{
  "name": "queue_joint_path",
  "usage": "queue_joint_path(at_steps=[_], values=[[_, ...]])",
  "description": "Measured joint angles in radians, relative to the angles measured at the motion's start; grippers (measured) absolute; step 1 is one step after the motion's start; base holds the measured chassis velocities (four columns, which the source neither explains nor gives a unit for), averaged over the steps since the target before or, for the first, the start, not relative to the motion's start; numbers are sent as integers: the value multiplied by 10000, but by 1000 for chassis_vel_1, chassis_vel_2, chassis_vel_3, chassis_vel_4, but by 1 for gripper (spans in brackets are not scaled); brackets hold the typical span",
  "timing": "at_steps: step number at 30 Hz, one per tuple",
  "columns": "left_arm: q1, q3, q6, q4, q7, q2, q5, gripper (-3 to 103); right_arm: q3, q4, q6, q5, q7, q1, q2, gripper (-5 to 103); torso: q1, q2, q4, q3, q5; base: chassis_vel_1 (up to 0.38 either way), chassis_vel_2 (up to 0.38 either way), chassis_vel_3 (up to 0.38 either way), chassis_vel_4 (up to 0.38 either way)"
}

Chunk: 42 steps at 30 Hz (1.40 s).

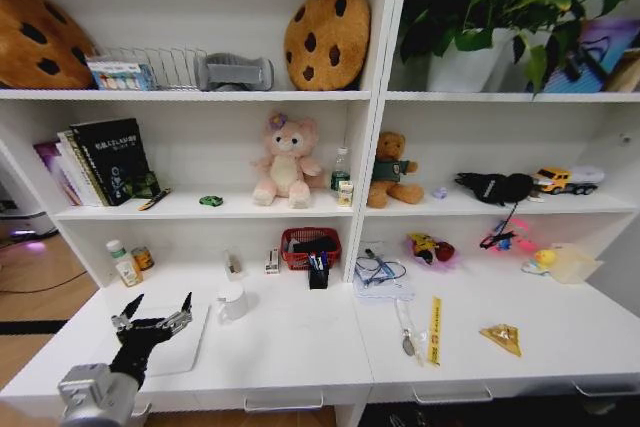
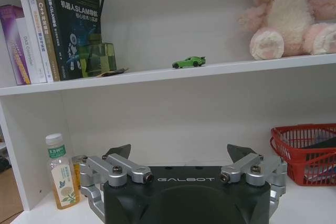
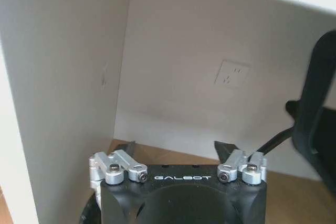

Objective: Organize the objects on the table.

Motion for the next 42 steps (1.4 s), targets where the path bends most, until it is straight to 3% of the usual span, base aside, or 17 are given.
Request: queue_joint_path(at_steps=[2,3,6,7,12,13,16,20,22,25,29,32,38,42], values=[[0,0,0,0,0,0,0,100,-37,592,13,79,85,-474,-138,90,0,0,0,-1,2,0,0,0,0],[0,0,0,1,0,0,0,100,-111,1676,-12,452,131,-1478,-409,95,0,1,2,-2,-1,0,0,0,0],[0,-1,0,0,0,0,1,100,-125,2240,-13,662,143,-2081,-547,98,0,1,1,-1,-3,0,0,0,0],[0,-1,0,0,0,0,0,100,-67,3332,0,993,159,-3177,-763,100,0,1,-9,-1,-1,0,0,0,0],[0,-1,0,0,0,0,1,100,358,7317,63,1885,331,-6304,-1122,100,-1,2,0,-2,-4,0,0,0,0],[0,-1,0,0,0,0,1,100,358,7317,63,1885,331,-6304,-1122,100,-1,2,0,-2,-4,0,0,0,0],[0,0,0,0,0,0,0,100,836,9858,670,1489,350,-7662,-866,100,-1,2,-2,-2,-2,0,0,0,0],[0,-1,0,0,0,0,0,100,1170,10934,897,1421,196,-8022,-773,100,-1,2,-1,-1,-3,0,0,0,0],[0,-1,0,1,0,0,0,100,1692,11851,1116,2091,-497,-8137,-858,100,0,1,0,-1,-2,0,0,0,0],[0,0,0,0,0,0,0,100,2159,12284,999,2724,-638,-8080,-1028,100,0,1,-1,0,1,0,0,0,0],[0,-1,0,0,0,0,0,100,3366,13201,-58,5260,-845,-7808,-1652,100,0,1,0,0,-2,0,0,0,0],[0,-1,0,0,0,0,1,100,4010,13256,-622,6027,-852,-7406,-2073,100,0,-1,2,1,-1,0,0,0,0],[0,-1,1,1,0,0,0,100,4346,13204,-1042,6364,-818,-7014,-2282,100,2,-1,1,1,-2,-39,-47,54,44],[0,-1,0,0,0,0,1,100,4237,13205,-1147,6269,-792,-6917,-2050,100,2,-1,0,1,0,-127,-130,120,128]])
